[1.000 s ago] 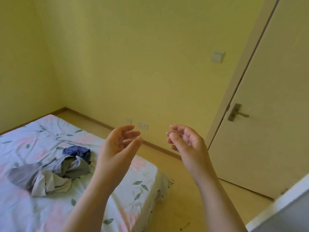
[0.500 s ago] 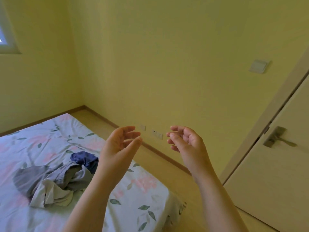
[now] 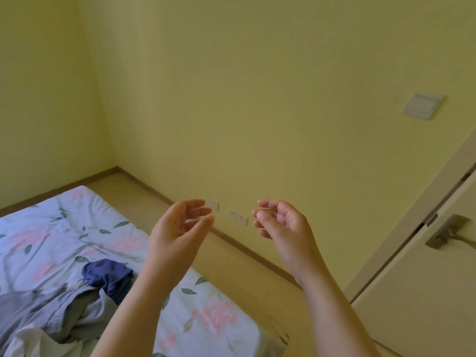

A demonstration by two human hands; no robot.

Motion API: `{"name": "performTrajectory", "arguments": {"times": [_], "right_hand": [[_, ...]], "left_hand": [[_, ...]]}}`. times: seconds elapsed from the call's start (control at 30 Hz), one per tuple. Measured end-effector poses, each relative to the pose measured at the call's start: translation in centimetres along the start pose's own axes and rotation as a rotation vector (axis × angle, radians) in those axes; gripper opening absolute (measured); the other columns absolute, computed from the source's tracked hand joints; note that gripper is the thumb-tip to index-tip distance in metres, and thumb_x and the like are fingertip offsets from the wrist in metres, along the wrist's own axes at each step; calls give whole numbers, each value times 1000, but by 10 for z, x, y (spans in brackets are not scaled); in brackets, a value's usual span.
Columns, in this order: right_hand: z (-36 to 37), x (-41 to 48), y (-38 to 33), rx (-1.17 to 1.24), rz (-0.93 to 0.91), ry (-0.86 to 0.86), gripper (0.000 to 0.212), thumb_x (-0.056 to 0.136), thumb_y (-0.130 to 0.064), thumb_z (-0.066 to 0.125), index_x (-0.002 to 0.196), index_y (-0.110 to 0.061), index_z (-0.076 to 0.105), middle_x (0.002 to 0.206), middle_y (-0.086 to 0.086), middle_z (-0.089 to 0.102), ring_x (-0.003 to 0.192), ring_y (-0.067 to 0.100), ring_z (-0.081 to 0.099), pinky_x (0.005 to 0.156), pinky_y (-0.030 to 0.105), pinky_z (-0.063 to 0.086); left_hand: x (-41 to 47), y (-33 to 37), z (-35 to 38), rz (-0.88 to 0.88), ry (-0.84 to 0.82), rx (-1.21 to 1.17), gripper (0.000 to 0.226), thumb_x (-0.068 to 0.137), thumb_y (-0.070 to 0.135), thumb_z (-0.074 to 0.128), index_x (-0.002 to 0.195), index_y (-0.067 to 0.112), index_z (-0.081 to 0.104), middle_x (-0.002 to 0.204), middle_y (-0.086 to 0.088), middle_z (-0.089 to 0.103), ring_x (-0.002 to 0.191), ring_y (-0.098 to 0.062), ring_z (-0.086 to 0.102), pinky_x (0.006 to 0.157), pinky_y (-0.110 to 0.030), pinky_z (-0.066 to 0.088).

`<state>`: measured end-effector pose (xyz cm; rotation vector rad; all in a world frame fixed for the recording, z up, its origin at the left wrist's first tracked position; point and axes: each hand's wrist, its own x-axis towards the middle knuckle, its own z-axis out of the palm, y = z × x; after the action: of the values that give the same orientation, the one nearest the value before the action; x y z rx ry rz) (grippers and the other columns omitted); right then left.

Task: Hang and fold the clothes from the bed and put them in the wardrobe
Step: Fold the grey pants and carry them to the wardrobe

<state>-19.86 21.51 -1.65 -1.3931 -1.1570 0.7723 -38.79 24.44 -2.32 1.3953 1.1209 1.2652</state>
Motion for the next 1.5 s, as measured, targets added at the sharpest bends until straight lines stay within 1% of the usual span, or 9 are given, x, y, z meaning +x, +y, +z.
{"name": "performTrajectory", "arguments": {"times": [0.1,0.33,0.57,0.67,0.83,1.0,1.1,1.23,1.5], "right_hand": [[-5,35,8,4,4,-5,13,94,-18,61,106,-20,66,104,8,71,97,24,67,93,45,53],[-36,128,50,-11,32,-91,13,94,-15,61,106,-17,65,106,10,70,99,27,66,93,44,53],[-92,246,76,-23,10,-255,12,94,-18,62,104,-22,66,101,3,72,94,20,68,90,42,55],[-103,291,78,-18,-9,-331,13,93,-19,62,104,-22,66,100,5,72,94,21,68,90,43,55],[-96,331,84,-5,-13,-473,14,94,-17,61,106,-20,65,99,6,72,95,24,68,90,43,56],[-95,325,105,0,7,-575,13,94,-18,61,104,-24,66,97,4,72,92,19,68,86,35,58],[-89,333,105,5,0,-588,13,94,-18,61,104,-24,66,99,5,72,92,18,68,85,33,58],[-85,362,111,12,0,-623,13,94,-17,60,105,-22,66,100,7,72,94,22,68,86,36,57],[-82,458,149,-11,30,-767,14,95,-15,59,106,-20,65,101,8,71,94,22,68,85,33,56]], "left_hand": [[31,-3,14,14,6,18,24,87,17,68,110,26,65,100,11,73,88,-3,69,67,-16,52],[93,-39,82,-51,87,36,24,87,13,69,108,23,65,99,5,73,90,-7,69,79,-26,55],[156,-48,176,-99,236,87,23,87,13,68,105,27,64,98,5,72,87,-3,69,71,-18,55],[181,-42,203,-106,313,101,23,88,12,67,108,23,64,99,4,71,88,-2,68,72,-16,54],[205,-38,215,-103,448,136,25,88,15,68,112,20,63,101,6,71,88,-1,68,70,-13,52],[195,-53,218,-124,497,138,25,88,14,68,112,18,64,100,5,71,89,-3,68,76,-18,54],[201,-57,217,-115,505,142,25,88,15,67,112,18,63,100,5,70,86,0,67,72,-14,54],[222,-67,225,-127,521,142,23,88,16,68,110,21,64,98,4,71,84,2,67,66,-9,50],[297,-101,268,-199,654,184,22,87,17,68,109,21,65,99,6,71,82,3,67,65,-9,49]]}}
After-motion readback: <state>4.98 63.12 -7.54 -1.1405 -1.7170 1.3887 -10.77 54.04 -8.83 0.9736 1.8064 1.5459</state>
